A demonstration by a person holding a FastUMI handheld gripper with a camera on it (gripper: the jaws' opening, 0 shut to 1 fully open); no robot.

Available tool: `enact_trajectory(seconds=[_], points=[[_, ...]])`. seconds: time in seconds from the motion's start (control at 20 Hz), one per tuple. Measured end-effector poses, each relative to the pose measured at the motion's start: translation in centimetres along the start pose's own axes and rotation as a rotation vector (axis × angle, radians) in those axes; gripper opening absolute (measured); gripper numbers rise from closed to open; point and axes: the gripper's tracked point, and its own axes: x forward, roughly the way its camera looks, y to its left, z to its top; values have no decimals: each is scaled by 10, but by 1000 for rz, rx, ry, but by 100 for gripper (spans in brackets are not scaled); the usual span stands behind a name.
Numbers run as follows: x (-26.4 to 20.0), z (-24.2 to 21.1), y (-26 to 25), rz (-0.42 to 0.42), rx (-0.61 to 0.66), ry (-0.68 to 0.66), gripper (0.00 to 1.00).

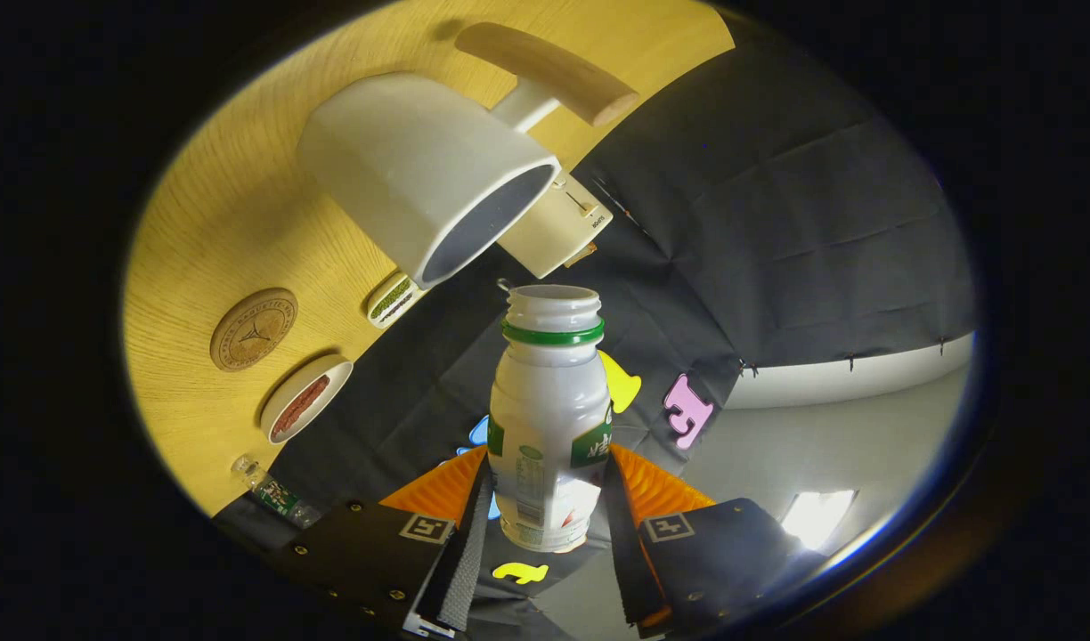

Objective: Take the bottle from table, then pour the juice into the cup, finally place the bottle on the coaster

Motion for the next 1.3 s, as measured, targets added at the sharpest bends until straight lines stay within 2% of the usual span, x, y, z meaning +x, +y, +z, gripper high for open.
enact_trajectory(seconds=[0.4, 0.9, 1.05, 1.3], points=[[-2, 3, -2, -38, -63, -3, 63], [-5, 7, 20, 14, 0, 9, 63], [-6, 9, 26, 37, 66, 6, 63], [-5, 11, 36, 106, 291, 14, 63]])
